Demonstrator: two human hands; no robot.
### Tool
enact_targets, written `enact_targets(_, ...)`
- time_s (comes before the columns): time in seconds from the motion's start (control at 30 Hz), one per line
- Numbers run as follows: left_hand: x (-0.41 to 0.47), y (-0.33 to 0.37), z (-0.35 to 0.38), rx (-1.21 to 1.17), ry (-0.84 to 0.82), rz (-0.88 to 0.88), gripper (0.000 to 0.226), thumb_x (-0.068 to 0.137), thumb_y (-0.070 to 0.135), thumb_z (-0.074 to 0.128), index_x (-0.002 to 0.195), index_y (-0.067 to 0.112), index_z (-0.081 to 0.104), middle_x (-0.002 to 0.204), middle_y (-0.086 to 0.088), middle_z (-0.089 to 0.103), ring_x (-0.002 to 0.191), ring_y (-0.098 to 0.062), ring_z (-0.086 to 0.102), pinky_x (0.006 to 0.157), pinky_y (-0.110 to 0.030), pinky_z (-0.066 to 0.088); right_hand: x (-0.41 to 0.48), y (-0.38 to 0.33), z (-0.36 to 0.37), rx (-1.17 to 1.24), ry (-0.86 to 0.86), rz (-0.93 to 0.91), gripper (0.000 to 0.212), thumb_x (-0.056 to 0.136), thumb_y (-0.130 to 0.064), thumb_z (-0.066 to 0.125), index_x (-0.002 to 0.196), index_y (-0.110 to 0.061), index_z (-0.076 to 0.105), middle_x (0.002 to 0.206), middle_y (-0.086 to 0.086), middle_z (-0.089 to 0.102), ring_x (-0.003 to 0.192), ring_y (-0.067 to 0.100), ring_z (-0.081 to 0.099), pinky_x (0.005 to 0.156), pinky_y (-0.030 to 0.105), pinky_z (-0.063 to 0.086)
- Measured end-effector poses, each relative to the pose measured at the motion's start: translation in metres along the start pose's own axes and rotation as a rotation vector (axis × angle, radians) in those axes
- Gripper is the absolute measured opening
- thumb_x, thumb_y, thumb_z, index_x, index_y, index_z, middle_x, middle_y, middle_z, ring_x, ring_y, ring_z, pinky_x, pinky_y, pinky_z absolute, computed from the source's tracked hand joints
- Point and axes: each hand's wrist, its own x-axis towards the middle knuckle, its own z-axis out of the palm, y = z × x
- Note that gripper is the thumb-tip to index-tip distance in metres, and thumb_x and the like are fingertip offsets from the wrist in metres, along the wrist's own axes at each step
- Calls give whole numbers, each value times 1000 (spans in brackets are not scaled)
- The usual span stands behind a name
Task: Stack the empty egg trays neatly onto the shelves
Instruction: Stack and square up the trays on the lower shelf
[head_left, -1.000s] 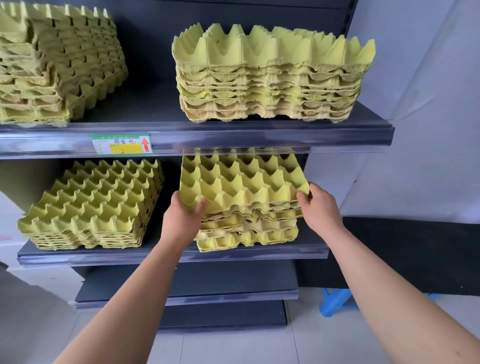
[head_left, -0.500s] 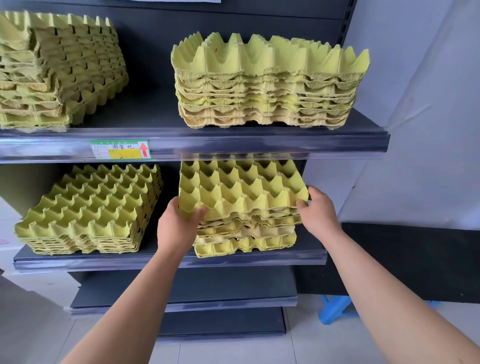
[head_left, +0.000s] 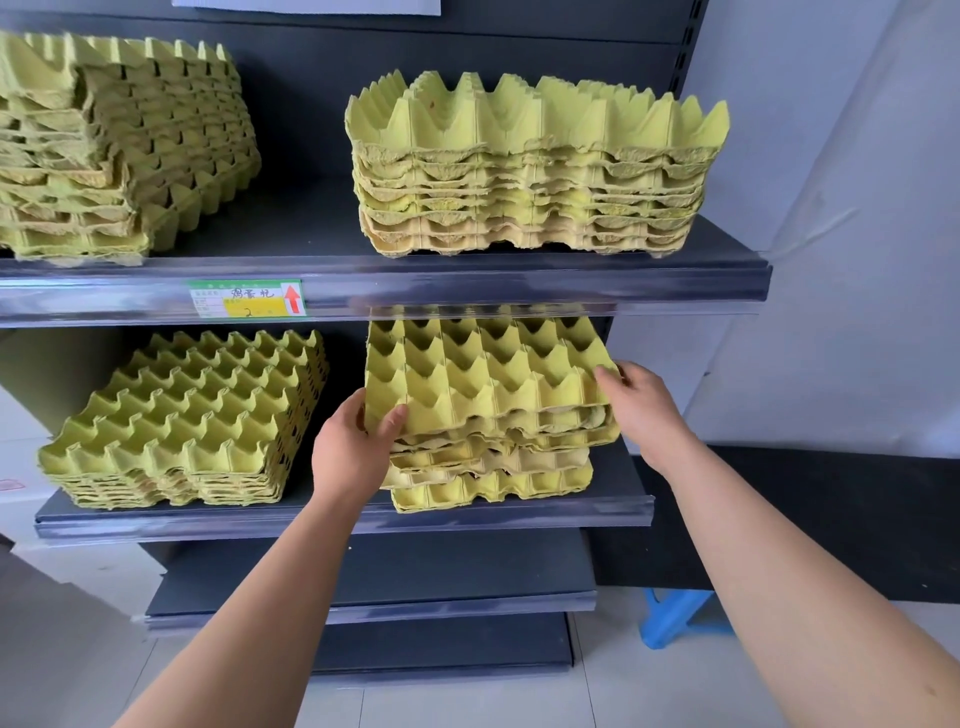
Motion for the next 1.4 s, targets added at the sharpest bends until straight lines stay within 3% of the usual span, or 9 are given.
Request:
enact_targets(0.3,7,2,-6,-346,-19,-59,57,88,40,70,139,22,52,123,3,66,111,-15,63,99,-44,51,9,-3,1,70,53,-7,25,102,-20,41,123,-18,55,113,-5,59,97,14,55,78,25,40)
enact_targets(0.43,5,-3,2,-371,-4,-123,62,87,47,67,139,18,50,128,-5,61,114,-21,59,101,-46,48,8,8,4,107,50,46,30,97,-25,49,125,-18,57,121,0,63,106,18,59,78,27,47)
enact_targets(0.57,7,-5,6,-349,-24,-173,57,87,47,68,135,24,48,118,-5,65,98,-22,66,89,-44,55,8,8,4,122,22,74,45,100,-37,44,142,-20,44,144,-2,46,131,19,43,96,26,34)
enact_targets(0.73,7,1,11,-355,32,-95,50,91,32,68,137,21,50,112,0,68,95,-15,67,71,-26,50,14,8,-2,187,100,57,36,98,-18,50,134,-16,55,134,-1,56,121,16,53,99,25,42)
enact_targets(0.87,10,1,15,-392,31,-59,46,94,21,64,137,24,50,115,0,68,97,-14,68,75,-31,55,14,7,-12,243,145,32,32,98,-8,49,127,-13,59,101,-14,63,82,-7,55,60,0,40)
enact_targets(0.93,10,-3,18,-383,31,-57,45,93,16,62,135,28,50,116,-2,68,94,-14,68,71,-31,55,14,6,-14,248,150,11,32,98,-7,49,129,-14,57,94,-19,58,77,-12,50,53,-2,38)
enact_targets(1.13,4,-8,25,-188,-25,-56,56,92,6,55,141,28,40,112,2,64,67,-12,57,54,-22,42,16,21,-7,74,70,49,34,99,-14,46,131,-13,57,128,-3,60,106,11,56,83,17,40)
enact_targets(1.23,6,-11,27,-136,-60,-48,53,92,7,53,142,25,44,115,7,63,73,-6,58,57,-17,43,15,31,-6,48,20,78,37,101,-18,43,138,-15,50,128,-7,54,113,9,49,91,22,34)
enact_targets(1.4,6,-22,32,-141,-145,-132,57,97,19,51,149,34,31,109,-1,70,72,-20,61,57,-28,47,20,40,-4,50,-50,121,44,102,-29,40,146,-23,39,145,-5,45,134,17,41,106,28,31)
